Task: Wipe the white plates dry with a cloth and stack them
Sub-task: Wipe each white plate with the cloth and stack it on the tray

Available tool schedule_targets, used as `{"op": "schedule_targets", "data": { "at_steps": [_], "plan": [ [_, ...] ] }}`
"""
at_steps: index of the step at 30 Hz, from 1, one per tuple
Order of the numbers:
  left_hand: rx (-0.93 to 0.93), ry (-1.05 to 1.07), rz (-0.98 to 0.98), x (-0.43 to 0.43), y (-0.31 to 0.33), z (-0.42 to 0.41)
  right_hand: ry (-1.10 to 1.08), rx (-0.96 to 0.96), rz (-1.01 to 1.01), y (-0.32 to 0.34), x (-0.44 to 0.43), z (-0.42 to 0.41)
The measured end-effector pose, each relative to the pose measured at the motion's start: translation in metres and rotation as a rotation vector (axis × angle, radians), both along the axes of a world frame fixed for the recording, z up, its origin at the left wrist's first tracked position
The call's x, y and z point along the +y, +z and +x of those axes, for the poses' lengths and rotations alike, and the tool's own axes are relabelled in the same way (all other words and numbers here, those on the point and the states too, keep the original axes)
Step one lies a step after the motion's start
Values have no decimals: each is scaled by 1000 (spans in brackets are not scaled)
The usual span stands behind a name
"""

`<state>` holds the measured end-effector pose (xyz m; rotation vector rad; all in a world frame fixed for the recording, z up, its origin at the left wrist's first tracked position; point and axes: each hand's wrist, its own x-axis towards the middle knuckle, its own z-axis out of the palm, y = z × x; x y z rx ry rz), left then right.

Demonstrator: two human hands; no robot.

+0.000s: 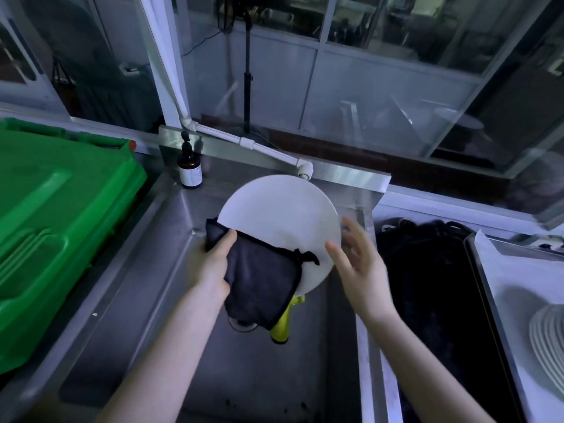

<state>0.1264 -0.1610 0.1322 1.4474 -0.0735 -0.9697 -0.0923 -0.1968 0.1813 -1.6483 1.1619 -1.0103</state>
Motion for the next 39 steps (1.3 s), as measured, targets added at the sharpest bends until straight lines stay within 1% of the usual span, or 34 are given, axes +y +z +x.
{"op": "schedule_targets", "data": {
  "at_steps": [2, 4, 6, 7, 9, 11, 14, 18, 22, 25, 27, 28, 30, 31, 32, 34, 36, 38, 39],
  "plan": [
    [-41, -23, -5, -5, 3, 12, 126, 255, -328, 8, -1, -15],
    [-51, -48, 14, -9, 5, 22, 349, 564, -683, 14, -3, -22],
    [-58, -123, 25, -12, 6, 26, 503, 785, -889, 15, -7, -23],
    [-64, -164, 28, -13, 7, 27, 532, 849, -962, 14, -8, -20],
    [-62, -227, 23, -14, 10, 26, 525, 861, -1072, 13, -11, -16],
    [-56, -266, 17, -14, 12, 26, 490, 806, -1099, 12, -14, -14],
    [-17, -320, -15, -13, 17, 31, 481, 780, -1157, 9, -16, -13],
    [25, -376, -8, -11, 22, 40, 479, 780, -1198, 9, -16, -12],
    [157, -364, 17, -7, 22, 46, 438, 770, -1182, 10, -11, -10],
    [225, -280, -21, -3, 20, 55, 447, 769, -1070, 9, -6, -13],
    [200, -209, -103, -1, 19, 67, 395, 733, -915, 6, -4, -15],
    [162, -159, -147, -1, 18, 72, 332, 714, -813, 5, -4, -15],
    [58, 13, -174, -2, 18, 72, 168, 668, -569, 3, -7, -13],
    [-5, 91, -166, -2, 20, 65, 112, 607, -403, 2, -11, -11],
    [-95, 133, -165, -2, 20, 53, 99, 496, -213, 0, -14, -9],
    [-329, 70, -196, -2, 23, 22, 94, 235, 81, -2, -12, -3],
    [-575, -115, -239, -3, 27, -7, 134, 0, 274, -3, -5, 6],
    [-882, -356, -329, -3, 27, -27, 199, -145, 377, 0, 3, 16],
    [-1026, -471, -389, -4, 26, -34, 204, -172, 398, 1, 3, 20]
  ]
}}
